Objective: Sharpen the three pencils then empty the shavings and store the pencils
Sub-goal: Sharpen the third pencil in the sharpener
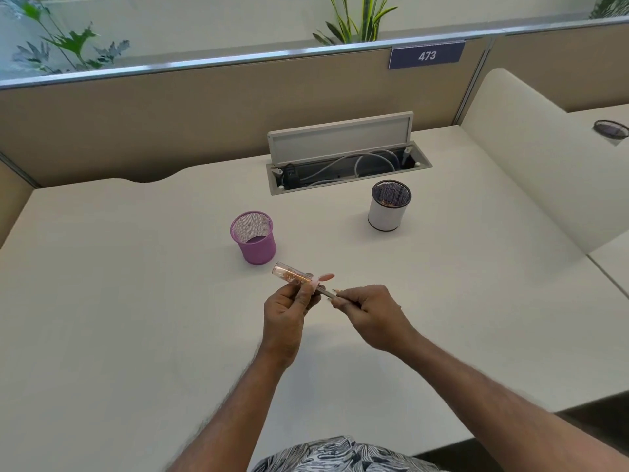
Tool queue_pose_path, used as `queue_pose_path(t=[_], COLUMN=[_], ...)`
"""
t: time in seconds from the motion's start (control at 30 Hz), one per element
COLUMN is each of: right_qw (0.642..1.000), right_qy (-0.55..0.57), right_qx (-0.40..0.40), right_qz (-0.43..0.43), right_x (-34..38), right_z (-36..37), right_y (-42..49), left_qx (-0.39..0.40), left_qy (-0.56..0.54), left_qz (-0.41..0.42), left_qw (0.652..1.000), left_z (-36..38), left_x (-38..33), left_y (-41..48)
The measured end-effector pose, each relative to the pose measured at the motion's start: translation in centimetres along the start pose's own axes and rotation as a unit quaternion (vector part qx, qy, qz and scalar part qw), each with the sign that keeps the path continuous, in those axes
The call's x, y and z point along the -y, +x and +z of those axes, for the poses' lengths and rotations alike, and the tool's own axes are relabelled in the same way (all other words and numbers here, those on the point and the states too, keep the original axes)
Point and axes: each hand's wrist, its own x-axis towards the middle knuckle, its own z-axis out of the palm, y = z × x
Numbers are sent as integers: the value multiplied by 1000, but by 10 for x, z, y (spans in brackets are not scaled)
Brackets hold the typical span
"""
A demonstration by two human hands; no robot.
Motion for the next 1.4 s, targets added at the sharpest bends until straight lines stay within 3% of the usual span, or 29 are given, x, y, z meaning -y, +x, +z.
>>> queue_pose_path(t=[0.13, 0.3, 0.43, 0.63, 0.73, 1.13, 1.23, 1.4], right_qw=[990, 943, 883, 753, 729, 710, 742, 828], right_qy=[93, 238, 311, 452, 474, 494, 468, 393], right_qx=[63, 147, 223, 298, 309, 322, 312, 271], right_qz=[83, 182, 273, 373, 385, 385, 365, 293], right_x=[4, 2, -1, -7, -10, -13, -11, -7], right_z=[-10, -19, -25, -28, -28, -25, -26, -23], right_y=[8, 9, 13, 15, 15, 19, 19, 19], left_qx=[21, 39, 49, 79, 79, 60, 60, 49], left_qy=[4, -1, -15, -31, -29, -62, -60, -51], left_qz=[4, 1, -9, -9, -18, -30, -28, -20], left_qw=[1000, 999, 999, 996, 996, 996, 996, 997], left_z=[-3, -5, -4, -3, -3, -6, -6, -6], left_x=[-1, -4, -6, -9, -9, -8, -9, -9], left_y=[0, 0, 0, 2, 1, 7, 7, 8])
